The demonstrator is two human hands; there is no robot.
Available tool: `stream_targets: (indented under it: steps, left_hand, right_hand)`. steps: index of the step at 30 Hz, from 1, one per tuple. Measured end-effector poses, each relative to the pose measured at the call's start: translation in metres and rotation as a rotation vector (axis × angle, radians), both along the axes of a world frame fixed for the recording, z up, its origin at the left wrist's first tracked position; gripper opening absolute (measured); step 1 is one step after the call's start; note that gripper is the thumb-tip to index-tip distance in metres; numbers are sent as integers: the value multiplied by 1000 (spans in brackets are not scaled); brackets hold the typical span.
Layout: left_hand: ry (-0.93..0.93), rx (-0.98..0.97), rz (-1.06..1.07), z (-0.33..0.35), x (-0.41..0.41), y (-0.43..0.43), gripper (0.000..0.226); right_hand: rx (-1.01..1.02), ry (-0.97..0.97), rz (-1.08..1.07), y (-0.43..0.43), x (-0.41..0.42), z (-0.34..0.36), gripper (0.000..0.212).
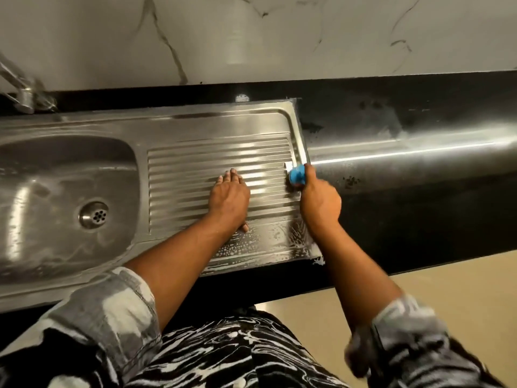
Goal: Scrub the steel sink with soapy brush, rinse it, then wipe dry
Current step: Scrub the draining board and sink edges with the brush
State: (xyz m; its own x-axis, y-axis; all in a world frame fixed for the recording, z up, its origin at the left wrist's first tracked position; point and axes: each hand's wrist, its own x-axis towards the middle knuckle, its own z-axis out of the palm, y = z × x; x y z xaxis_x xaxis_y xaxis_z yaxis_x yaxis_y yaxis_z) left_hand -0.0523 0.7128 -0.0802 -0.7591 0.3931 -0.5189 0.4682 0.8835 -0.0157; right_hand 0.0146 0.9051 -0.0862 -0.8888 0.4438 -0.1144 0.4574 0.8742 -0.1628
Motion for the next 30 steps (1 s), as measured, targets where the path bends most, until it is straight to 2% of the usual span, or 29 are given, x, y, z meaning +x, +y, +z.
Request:
stream_targets:
  steps: [4,7,11,13,15,19,23,28,30]
  left_hand:
    - [24,-1,-1,4,-1,2,105]
    - [36,-4,2,5,-1,1,103]
    - [41,1,6,5,-2,-1,105]
    - [44,-5,-2,6,-2,-1,103]
    - [50,-16,-14,7,-3,0,100]
    - [82,-20,-16,9,-3,7,77]
    - [113,-39,-13,6,-4,10,84]
    - [100,-39,15,9,-6,14,52]
    - [103,-42,41,8,-6,17,49]
  right_hand:
    - [-7,-32,13,9,-82,13,40]
    - [-6,-58,20,7,-87,19,35]
    - [-147,-56,-31,-2,-12,21,34]
    - [-86,-151,-14,-7,36,27,37]
    - [6,-257,33,-17,77,36,52]
    - [145,-363,49,-33,106,41,68]
    - [223,-311,37,-23,94,33,74]
    - [192,-258,92,-13,31,25,68]
    - [161,-202,114,-4,-14,24,59]
